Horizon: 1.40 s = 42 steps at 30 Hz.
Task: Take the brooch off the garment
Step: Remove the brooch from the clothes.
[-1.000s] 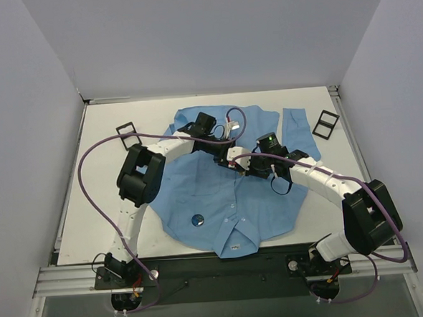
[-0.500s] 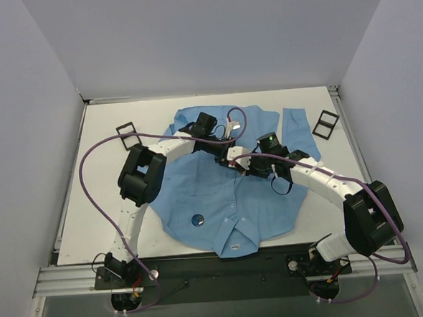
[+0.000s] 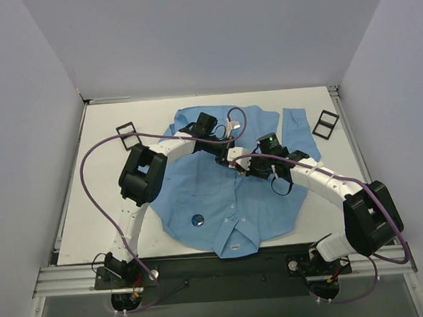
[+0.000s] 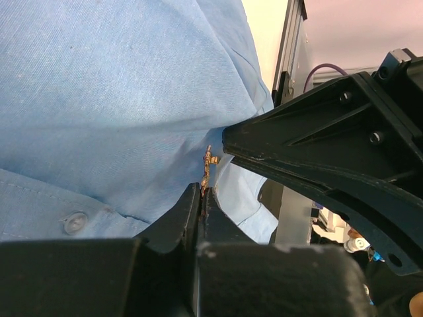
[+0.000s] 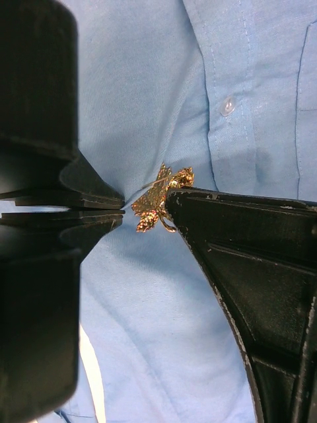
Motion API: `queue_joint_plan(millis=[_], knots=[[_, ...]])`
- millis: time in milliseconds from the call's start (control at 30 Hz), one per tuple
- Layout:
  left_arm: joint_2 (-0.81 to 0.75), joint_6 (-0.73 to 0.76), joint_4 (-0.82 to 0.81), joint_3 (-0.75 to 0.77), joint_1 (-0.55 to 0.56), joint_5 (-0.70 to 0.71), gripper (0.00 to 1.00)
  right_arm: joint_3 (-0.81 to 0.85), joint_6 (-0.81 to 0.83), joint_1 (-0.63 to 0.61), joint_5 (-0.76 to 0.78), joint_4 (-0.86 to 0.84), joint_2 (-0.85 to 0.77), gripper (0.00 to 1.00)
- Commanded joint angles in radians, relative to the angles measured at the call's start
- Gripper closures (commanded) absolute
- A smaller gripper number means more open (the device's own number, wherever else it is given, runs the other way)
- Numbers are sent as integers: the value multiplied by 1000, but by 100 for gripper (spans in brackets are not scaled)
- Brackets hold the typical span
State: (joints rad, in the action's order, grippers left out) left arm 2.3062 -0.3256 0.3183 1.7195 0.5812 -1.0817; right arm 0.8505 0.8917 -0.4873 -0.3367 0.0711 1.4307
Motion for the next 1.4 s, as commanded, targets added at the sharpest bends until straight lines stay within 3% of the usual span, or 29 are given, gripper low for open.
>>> queue_joint_plan(millis=[0, 67, 200, 367, 467, 700, 933, 1367], knots=[[2, 5, -30, 49, 2, -24, 100, 4, 4, -8, -1, -10, -36, 100], [-4, 14, -27, 48, 2, -23, 100, 12, -11, -7, 2, 1, -35, 100], [-43, 42, -45, 28, 2, -11, 100, 67, -31, 7, -48, 96, -47, 77], [-135, 91, -108, -26, 0, 11, 100, 195, -66, 102, -318, 295, -84, 66], [-192, 117, -162, -73, 2, 23, 100, 277, -112, 156, -465, 367, -82, 66], [-287, 135, -303, -179, 22, 48, 100, 374, -209, 263, -620, 369, -12, 66], [-332, 46, -504, -277, 31, -3, 100, 392, -235, 334, -863, 375, 91, 68], [-330, 0, -556, -287, 37, -26, 100, 418, -129, 342, -888, 487, 165, 71]])
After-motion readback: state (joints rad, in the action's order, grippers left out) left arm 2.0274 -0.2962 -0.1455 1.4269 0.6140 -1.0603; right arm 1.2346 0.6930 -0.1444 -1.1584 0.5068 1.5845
